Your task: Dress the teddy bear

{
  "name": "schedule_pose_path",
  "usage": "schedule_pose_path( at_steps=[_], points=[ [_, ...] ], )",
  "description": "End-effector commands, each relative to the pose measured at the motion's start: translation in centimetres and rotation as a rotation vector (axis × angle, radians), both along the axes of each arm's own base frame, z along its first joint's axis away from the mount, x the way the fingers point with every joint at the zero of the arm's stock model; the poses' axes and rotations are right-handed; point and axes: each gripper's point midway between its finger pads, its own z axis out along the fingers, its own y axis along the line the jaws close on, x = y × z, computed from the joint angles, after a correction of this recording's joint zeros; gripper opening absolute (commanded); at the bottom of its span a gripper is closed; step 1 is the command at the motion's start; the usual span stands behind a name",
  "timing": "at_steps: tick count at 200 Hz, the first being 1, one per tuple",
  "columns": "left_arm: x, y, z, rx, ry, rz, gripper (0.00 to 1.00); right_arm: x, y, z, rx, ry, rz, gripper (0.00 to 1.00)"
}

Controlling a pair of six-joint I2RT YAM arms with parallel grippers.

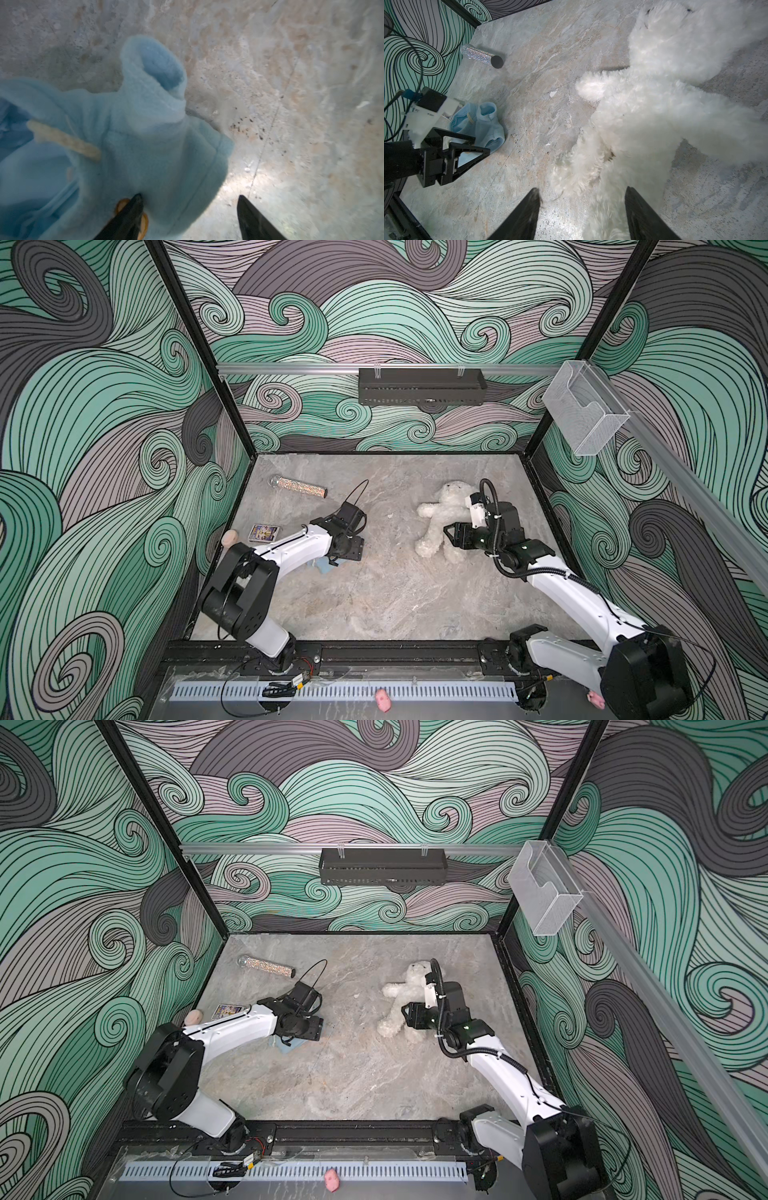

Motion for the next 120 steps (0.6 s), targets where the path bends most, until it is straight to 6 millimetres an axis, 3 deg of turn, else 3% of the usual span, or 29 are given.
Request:
schedule_pose_path(
  at_steps=[1, 43, 64, 98, 120],
  points=[
    [1.5, 0.8, 0.4, 0.105, -0.035, -0.01, 0.67, 0.0, 0.6, 0.0, 0.029, 0.003, 0.013, 0.66],
    [2.6, 0.3, -0.1, 0.103, -0.05, -0.01, 0.32, -0.2, 0.8, 0.0, 0.026, 0.002, 0.018, 0.66],
    [2.9, -0.5, 0.3, 0.061, -0.057, -0.014, 0.13, -0.6, 1.8, 0.5, 0.021, -0.027, 0.065, 0.66],
    [2.5, -5.0, 2.9, -0.238, -0.054, -0.015, 0.03, -2.3, 7.2, 1.8, 0.087, -0.135, 0.255, 0.65],
    [2.1, -7.9, 4.6, -0.429, -0.024, -0.016, 0.01, -3.5, 11.1, 1.1, 0.13, -0.183, 0.346, 0.65]
  ],
)
